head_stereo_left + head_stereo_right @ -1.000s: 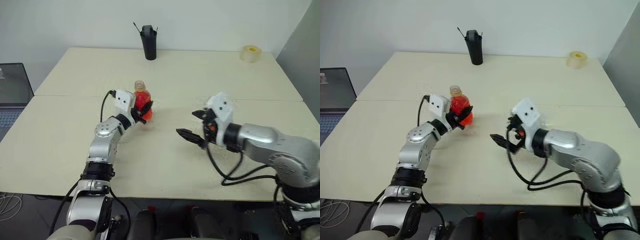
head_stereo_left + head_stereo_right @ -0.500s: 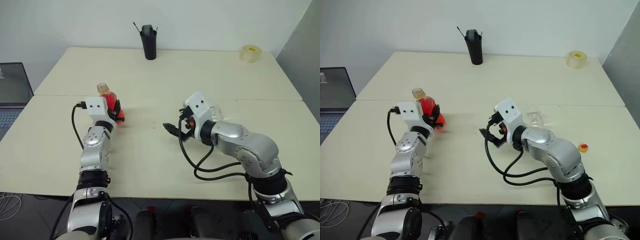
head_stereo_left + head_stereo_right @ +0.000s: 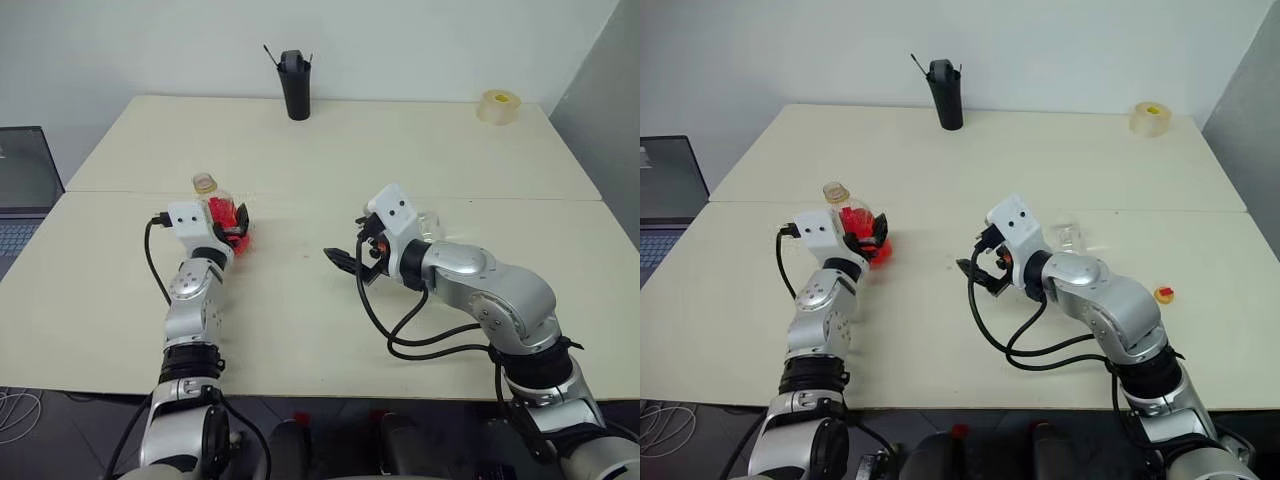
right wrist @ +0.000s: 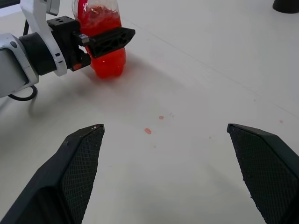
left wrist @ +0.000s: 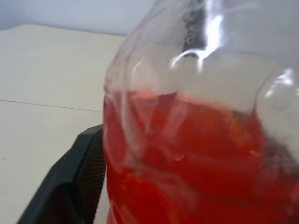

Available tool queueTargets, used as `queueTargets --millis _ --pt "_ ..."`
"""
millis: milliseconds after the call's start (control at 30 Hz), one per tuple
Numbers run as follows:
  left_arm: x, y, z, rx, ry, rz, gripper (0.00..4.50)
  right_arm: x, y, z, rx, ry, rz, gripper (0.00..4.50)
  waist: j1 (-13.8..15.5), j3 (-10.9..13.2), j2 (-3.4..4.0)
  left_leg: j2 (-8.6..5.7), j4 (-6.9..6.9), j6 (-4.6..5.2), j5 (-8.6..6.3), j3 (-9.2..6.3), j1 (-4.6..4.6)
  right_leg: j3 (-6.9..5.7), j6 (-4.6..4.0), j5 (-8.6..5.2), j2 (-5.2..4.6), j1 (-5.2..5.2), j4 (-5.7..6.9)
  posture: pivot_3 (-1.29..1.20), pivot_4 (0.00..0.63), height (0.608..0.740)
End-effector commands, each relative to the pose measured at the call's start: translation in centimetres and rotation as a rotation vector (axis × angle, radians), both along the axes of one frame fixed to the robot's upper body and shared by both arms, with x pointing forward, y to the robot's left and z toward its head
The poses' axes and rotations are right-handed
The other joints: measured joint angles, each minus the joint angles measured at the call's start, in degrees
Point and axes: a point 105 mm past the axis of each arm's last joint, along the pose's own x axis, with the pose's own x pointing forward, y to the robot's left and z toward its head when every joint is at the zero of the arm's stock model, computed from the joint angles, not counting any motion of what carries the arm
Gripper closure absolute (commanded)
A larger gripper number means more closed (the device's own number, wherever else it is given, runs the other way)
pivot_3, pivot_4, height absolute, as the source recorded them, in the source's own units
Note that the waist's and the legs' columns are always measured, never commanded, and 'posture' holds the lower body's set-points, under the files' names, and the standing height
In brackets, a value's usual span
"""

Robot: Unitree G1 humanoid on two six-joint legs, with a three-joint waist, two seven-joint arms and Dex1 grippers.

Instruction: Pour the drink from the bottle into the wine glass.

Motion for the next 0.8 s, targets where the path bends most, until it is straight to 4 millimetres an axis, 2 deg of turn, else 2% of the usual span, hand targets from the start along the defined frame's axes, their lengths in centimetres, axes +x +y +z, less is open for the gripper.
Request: queueTargets --millis 33,300,433,800 --pt "-0.4 1.0 0.7 0.011 -0.022 0.023 0.01 -0.4 0.3 1.0 0.011 -0.039 0.022 0.00 -0.03 0.00 0.00 0.00 0.00 0.00 0.00 0.00 0.00 0.00 0.00 0.00 0.00 0.00 0.00 0.00 0.150 0.740" --pt "-2.4 1.2 0.5 0.064 0.020 -0.045 0.01 -0.4 0.3 0.9 0.014 -0.036 0.029 0.00 -0.25 0.00 0.00 0.04 -0.02 0.00 0.00 0.01 0.03 0.02 0.00 0.00 0.00 0.00 0.01 0.00 0.150 0.740" --pt "-3.4 1.4 0.6 0.071 0.034 -0.067 0.01 0.0 -0.9 0.6 0.006 -0.027 -0.006 0.00 -0.14 -0.01 -0.01 0.04 -0.03 0.00 0.00 0.00 0.05 0.02 -0.01 0.00 0.00 0.01 0.02 0.00 0.150 0.740" --pt "-5.0 1.9 -0.9 0.080 0.119 -0.071 0.01 1.5 -3.8 0.5 -0.021 -0.032 -0.090 0.00 -0.15 -0.01 -0.02 0.03 -0.03 0.02 -0.01 0.02 0.06 0.04 -0.01 0.00 -0.01 0.01 0.01 0.00 0.150 0.740"
